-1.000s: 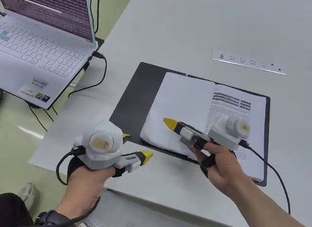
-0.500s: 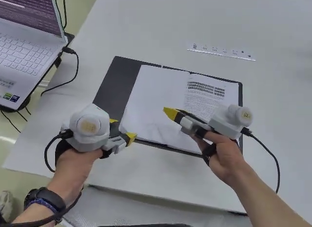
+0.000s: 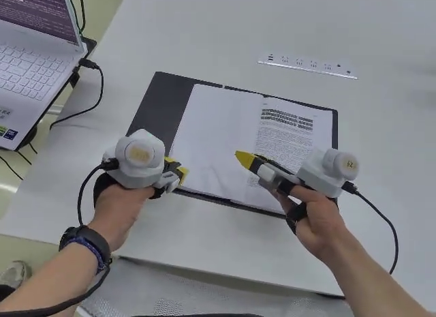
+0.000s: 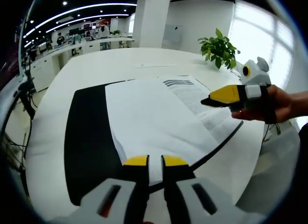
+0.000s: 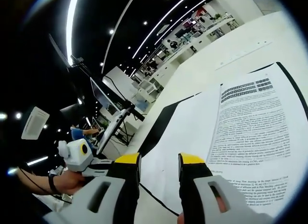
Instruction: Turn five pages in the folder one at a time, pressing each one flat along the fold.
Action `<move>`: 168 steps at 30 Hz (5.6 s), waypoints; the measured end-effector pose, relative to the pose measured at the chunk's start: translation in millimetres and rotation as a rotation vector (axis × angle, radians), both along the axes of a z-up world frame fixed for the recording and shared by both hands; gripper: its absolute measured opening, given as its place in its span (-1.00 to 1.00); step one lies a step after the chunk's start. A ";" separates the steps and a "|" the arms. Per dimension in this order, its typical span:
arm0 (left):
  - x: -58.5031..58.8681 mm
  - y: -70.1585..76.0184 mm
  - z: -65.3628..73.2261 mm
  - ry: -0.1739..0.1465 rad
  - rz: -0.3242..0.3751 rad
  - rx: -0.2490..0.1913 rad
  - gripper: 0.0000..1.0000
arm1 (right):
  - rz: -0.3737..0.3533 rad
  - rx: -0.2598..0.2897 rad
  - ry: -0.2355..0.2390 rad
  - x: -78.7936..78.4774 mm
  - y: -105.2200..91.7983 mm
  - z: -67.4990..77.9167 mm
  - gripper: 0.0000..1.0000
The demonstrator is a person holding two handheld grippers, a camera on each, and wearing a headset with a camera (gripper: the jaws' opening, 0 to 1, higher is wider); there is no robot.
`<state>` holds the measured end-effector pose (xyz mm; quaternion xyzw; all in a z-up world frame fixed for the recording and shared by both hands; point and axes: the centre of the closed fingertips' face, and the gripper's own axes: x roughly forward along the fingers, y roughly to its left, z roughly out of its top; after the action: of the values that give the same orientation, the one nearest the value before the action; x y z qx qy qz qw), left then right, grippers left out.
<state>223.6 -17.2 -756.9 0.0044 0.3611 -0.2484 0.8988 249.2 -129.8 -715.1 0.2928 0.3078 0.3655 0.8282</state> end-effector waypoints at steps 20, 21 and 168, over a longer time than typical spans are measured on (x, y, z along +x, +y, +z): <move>-4.0 4.5 -27.6 0.030 0.033 0.042 -1.00 | 0.025 -0.018 0.004 -3.9 4.3 -15.9 -0.62; -3.8 4.2 -27.3 0.030 0.035 0.039 -1.00 | 0.031 -0.020 0.007 -4.1 5.9 -16.9 -0.63; 0.0 6.8 -33.0 0.046 0.097 -0.035 -1.00 | 0.061 -0.009 -0.028 22.8 -3.5 -47.9 -1.00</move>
<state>223.6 -10.3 -789.9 -0.0343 0.3770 -0.2108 0.9012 272.0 -133.3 -763.0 0.2747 0.3067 0.3931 0.8222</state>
